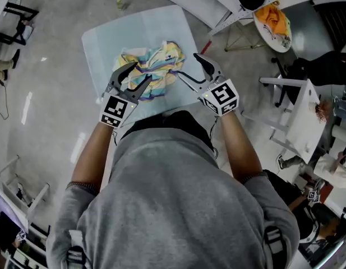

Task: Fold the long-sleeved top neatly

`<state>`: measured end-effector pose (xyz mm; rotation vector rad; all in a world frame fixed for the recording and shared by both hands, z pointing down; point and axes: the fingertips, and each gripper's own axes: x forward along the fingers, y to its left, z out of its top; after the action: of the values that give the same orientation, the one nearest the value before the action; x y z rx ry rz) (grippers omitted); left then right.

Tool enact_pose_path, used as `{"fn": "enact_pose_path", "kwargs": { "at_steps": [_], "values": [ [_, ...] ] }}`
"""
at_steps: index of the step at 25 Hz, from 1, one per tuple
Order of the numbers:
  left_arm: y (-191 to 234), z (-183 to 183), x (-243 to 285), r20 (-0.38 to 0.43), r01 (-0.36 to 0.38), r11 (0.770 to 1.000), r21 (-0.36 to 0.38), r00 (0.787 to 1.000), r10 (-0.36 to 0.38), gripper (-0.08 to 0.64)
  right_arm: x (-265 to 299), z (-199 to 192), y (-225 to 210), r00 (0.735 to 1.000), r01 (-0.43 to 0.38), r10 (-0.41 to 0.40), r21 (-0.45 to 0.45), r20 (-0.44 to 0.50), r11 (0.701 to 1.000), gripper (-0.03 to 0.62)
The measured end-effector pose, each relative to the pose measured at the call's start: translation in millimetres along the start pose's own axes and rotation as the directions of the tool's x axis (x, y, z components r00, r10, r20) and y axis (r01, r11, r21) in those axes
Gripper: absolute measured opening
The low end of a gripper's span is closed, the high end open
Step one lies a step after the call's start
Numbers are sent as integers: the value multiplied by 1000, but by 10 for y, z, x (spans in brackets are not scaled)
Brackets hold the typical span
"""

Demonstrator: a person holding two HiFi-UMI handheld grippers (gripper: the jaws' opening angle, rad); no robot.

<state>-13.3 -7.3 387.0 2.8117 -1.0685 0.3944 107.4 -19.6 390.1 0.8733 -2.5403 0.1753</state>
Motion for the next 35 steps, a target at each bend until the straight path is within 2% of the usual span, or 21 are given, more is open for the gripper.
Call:
{"fn": "enact_pose_path", "kwargs": {
  "at_steps": [5, 10, 14, 22, 25, 32, 35],
  "values": [
    [216, -482, 285, -107, 17, 1000, 20, 994, -15, 253, 417, -229, -219, 994, -70, 70, -5, -86, 998, 333],
    [398, -965, 537, -183, 2, 1000, 4, 983, -1, 250, 824, -615, -457, 973, -160, 148, -52, -179, 986, 330],
    [494, -1342, 724, -264, -40, 998, -49, 964, 26, 250, 1115, -954, -617, 935, -258, 224, -93, -273, 962, 331],
    [518, -1844, 1037, -388, -39, 998, -49, 921, 17, 250, 1584, -1466, -881, 862, -398, 330, -111, -384, 911, 325],
    [530, -2038, 1141, -425, 1, 999, -40, 905, -18, 252, 1755, -1617, -934, 830, -445, 357, -123, -428, 887, 328],
    [497, -2374, 1287, -494, 68, 998, -8, 867, -63, 252, 2103, -1907, -1048, 777, -519, 383, -164, -500, 839, 330],
    [455, -2518, 1306, -531, 117, 993, 24, 843, -87, 252, 2204, -2032, -1075, 749, -548, 400, -156, -529, 822, 330]
  ]
}}
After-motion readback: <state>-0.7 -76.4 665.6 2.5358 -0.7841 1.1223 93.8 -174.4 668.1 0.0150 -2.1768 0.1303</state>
